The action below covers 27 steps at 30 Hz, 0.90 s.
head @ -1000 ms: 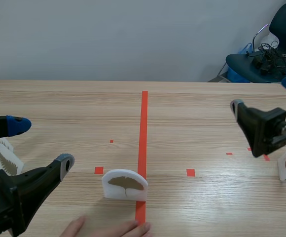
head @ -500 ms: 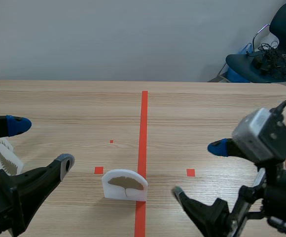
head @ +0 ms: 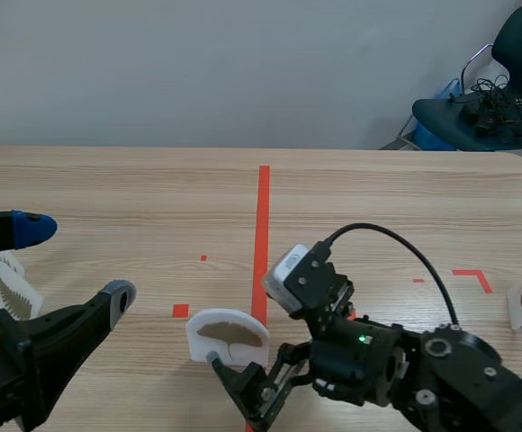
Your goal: Do the leaf sorting experiment
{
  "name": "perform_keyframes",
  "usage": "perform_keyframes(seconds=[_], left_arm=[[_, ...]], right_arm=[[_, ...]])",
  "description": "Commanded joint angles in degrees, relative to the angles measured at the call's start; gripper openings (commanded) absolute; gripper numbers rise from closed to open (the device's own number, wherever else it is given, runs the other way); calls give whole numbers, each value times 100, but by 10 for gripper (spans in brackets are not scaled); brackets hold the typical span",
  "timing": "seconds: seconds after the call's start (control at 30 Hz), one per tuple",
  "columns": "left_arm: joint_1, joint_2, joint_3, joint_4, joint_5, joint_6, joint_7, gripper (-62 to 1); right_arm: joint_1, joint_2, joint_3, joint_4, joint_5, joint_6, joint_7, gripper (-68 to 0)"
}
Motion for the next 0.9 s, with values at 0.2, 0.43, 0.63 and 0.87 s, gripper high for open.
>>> perform_keyframes(seconds=[0.2, 0.43, 0.63, 0.87], left_arm=[[-17, 26, -24, 35, -55, -11, -72, 14], [-17, 26, -24, 35, -55, -11, -74, 14], [-20, 26, -24, 35, -55, -11, -74, 14], [-20, 26, -24, 35, -55, -11, -74, 14]], right_arm=[[284, -184, -507, -179, -210, -323, 68, -209], [155, 138, -380, 31, -256, -420, 66, -465], [-221, 393, 170, 894, -271, -417, 63, -658], [-1012, 675, 1091, 2356, -203, -413, -264, -658]])
